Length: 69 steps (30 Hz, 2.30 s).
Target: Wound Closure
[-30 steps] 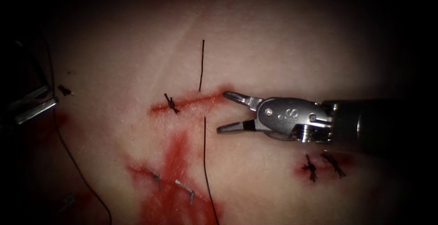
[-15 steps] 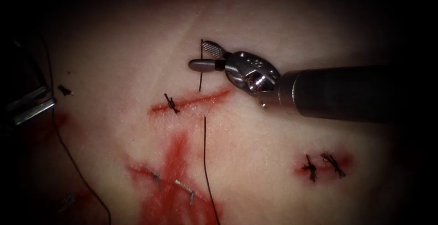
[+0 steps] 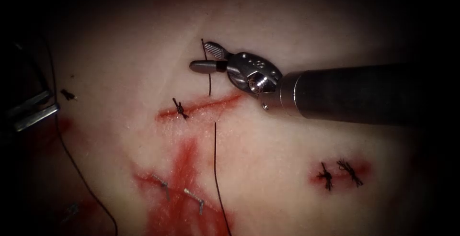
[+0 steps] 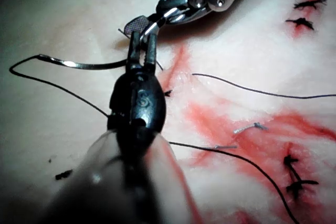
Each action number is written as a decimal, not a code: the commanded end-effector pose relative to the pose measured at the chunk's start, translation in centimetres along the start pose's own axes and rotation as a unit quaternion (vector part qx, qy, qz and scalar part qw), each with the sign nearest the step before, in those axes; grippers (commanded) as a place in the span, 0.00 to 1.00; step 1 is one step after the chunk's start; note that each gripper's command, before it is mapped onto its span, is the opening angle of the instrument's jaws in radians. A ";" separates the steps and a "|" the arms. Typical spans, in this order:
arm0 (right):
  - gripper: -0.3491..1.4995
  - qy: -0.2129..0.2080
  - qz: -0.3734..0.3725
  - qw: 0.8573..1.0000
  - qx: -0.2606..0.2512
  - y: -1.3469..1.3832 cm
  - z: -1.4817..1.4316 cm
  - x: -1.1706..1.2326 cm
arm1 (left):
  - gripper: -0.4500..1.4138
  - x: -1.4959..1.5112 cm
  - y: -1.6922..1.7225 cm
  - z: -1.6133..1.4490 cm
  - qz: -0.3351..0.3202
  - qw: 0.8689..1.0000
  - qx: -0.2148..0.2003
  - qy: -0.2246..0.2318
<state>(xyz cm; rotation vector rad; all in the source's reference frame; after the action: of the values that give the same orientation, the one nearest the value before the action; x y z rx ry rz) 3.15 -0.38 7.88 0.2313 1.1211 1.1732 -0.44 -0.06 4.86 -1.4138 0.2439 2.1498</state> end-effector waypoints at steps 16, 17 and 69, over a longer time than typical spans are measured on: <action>0.14 -0.008 0.018 1.000 -0.005 -0.04 0.18 -0.20 | 0.00 -0.03 0.00 0.07 0.000 1.000 -0.001 0.001; 0.00 -0.018 0.017 1.000 -0.007 -0.06 0.16 -0.21 | 0.00 -0.03 0.00 0.07 0.000 1.000 -0.001 0.001; 0.60 0.077 -0.134 0.985 0.074 -0.30 -0.72 0.95 | 0.99 -2.22 -0.70 0.68 -0.040 0.979 0.029 -0.196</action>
<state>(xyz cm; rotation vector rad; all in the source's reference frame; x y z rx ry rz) 2.70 -0.02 6.69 0.0403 1.3313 0.7963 0.09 -0.01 7.12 -0.9349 0.0386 2.2670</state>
